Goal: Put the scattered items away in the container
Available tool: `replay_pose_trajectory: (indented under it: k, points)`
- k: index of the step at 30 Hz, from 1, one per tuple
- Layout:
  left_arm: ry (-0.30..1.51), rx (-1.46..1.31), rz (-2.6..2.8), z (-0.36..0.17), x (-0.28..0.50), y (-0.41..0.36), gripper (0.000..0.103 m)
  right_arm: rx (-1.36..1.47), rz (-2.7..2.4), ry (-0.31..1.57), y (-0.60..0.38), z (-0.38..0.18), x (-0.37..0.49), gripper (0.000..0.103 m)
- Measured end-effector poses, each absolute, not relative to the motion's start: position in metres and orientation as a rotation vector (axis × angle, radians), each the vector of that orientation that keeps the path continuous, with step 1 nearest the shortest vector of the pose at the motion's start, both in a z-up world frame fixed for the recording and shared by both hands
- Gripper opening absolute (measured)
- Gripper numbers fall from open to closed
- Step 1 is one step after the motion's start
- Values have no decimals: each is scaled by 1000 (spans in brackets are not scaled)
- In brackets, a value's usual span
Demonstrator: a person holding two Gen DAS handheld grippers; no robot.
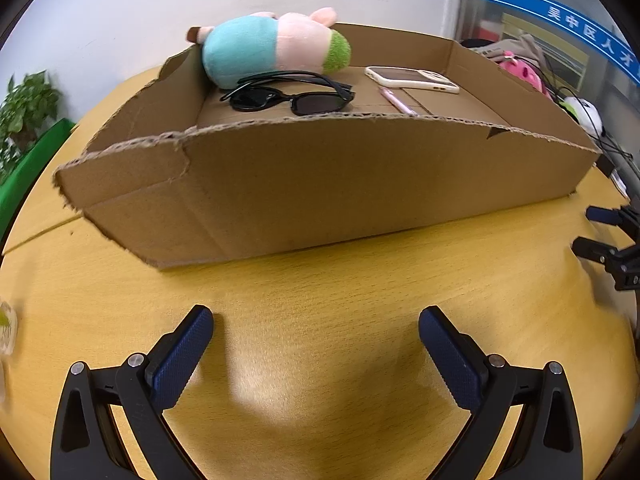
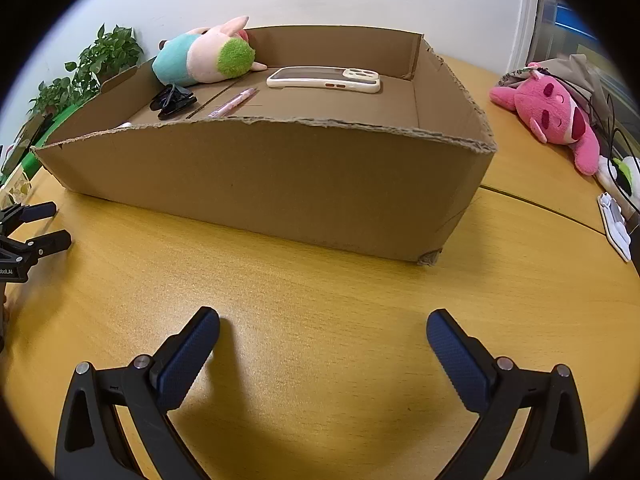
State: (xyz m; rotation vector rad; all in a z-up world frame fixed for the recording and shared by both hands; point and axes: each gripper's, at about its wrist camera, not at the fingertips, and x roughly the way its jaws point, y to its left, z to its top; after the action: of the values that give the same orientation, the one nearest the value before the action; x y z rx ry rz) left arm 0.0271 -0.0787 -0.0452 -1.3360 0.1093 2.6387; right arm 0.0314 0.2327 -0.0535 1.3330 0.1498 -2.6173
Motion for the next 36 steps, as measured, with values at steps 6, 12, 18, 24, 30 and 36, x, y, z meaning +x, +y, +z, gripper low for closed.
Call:
replay_pose_trajectory:
  k: [6, 12, 18, 24, 30, 36]
  points:
    - [151, -1309, 2583, -45, 21, -83, 103, 1321, -2601, 163, 233, -54, 31, 103]
    - [155, -1307, 2582, -44, 20, -81, 103, 1321, -2601, 162, 233, -54, 31, 103]
    - [155, -1307, 2583, -44, 20, -81, 103, 1321, -2602, 162, 233, -54, 31, 103]
    - [155, -1307, 2583, -44, 20, -81, 103, 1322, -2602, 162, 233, -54, 32, 103]
    - [154, -1308, 2584, -45, 21, -81, 103, 1323, -2602, 160, 232, -54, 34, 103]
    - [154, -1307, 2585, -45, 21, -81, 103, 1324, -2603, 160, 231, -54, 36, 103]
